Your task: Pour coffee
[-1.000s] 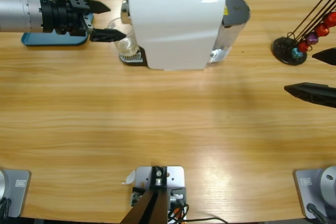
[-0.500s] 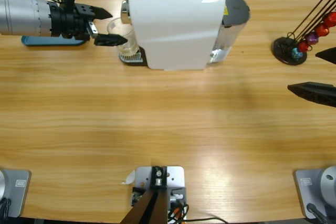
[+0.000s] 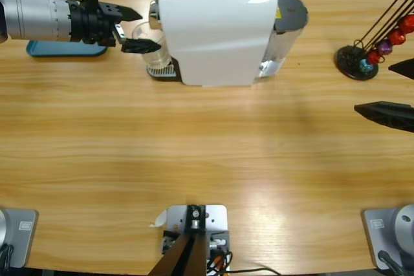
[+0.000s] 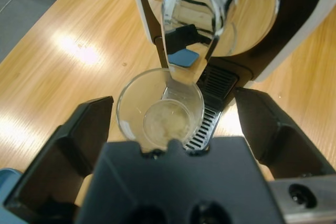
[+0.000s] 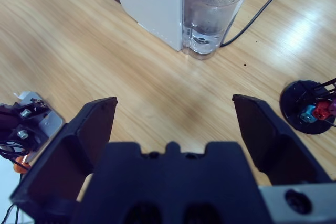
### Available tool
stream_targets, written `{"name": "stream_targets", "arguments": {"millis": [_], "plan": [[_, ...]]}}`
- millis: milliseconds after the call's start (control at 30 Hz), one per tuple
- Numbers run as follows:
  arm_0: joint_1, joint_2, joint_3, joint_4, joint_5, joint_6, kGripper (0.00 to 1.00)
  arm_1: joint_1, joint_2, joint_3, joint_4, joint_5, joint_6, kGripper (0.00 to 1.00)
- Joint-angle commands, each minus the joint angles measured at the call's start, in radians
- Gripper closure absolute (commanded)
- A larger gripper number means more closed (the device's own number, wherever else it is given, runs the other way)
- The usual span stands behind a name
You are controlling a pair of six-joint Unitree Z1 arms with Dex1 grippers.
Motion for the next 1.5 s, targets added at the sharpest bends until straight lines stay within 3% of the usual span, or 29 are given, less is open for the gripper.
{"name": "stream_targets", "arguments": {"millis": [33, 1500], "plan": [[0.009, 0.058, -0.007, -0.010, 0.017, 0.011, 0.009, -0.009, 0.023, 0.006, 0.011, 0.009, -0.001, 0.000], [0.021, 0.120, -0.012, -0.044, 0.007, 0.008, 0.009, -0.009, 0.027, 0.004, 0.012, 0.012, -0.001, 0.000]]}}
